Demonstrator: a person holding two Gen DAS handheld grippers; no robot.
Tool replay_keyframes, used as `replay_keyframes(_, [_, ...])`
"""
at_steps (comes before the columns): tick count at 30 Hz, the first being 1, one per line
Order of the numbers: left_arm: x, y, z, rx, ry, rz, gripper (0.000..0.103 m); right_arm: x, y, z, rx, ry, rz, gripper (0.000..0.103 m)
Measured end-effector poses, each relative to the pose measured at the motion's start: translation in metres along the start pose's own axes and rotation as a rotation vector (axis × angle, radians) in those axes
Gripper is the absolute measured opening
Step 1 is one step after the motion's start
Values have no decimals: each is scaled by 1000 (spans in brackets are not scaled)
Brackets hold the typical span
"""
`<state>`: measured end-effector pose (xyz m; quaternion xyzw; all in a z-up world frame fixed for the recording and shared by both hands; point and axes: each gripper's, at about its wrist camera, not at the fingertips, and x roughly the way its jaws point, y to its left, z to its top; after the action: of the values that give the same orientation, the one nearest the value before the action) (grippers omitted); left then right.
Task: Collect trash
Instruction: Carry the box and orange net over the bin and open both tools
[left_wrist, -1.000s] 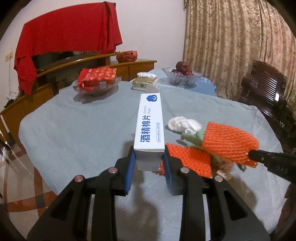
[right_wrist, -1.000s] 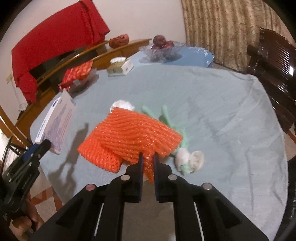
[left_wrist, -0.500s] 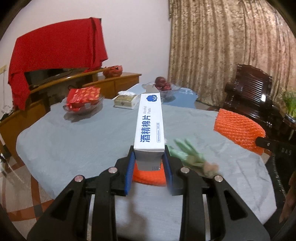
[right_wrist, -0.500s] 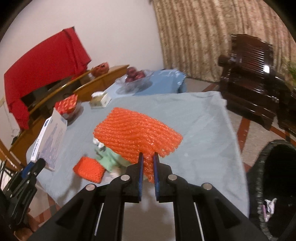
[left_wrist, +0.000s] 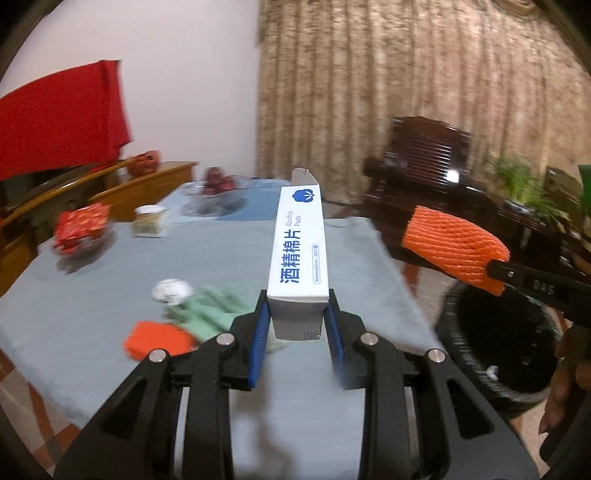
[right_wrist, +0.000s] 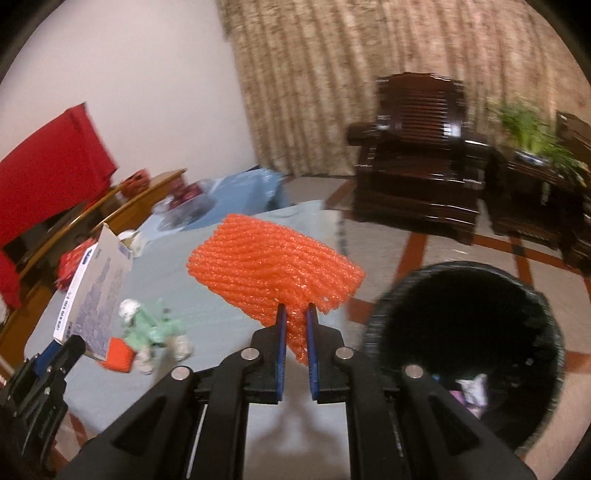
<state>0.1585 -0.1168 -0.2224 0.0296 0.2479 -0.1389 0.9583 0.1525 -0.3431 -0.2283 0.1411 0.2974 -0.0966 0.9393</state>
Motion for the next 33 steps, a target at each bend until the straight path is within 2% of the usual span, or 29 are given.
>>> replay_keyframes(7, [24,-89,6,47,17,-158,28,-23,-80,-2,74,-26,-118,10])
replay_keyframes(12, [40,-136,4,80,29,-230,28,-33,-133,-7,130,-30,-195,10])
replay_keyframes(18, [56,-188,-6,109,66,-314,29,-38,-179,-18,179,-23,-251,10])
replay_keyframes(20, [67,-205,-12,123,95,-337,30,-34,-191,-20,198,-3,-262,12])
replay_keyframes(23, [81,-227,-24,164,143,-374,35,-25,-206,-24,229,35,-287,28])
replay_keyframes(24, [82,-230,-28,175,146,-373,38,-25,-209,-28,237,38,-293,34])
replay_keyframes(26, [85,-230,-35,188,153,-371,44,-28,-214,-35,242,40,-298,36])
replay_keyframes(28, [86,-221,-39,181,163,-364,46,-30,-216,-41,249,44,-298,37])
replay_keyframes(30, [86,-210,-39,171,158,-340,51,-28,-216,-42,258,48,-287,37])
replay_keyframes(32, [84,-190,-36,156,140,-289,62,-29,-210,-42,257,49,-273,37])
replay_keyframes(33, [82,-177,-35,146,133,-266,64,-27,-203,-40,246,49,-258,37])
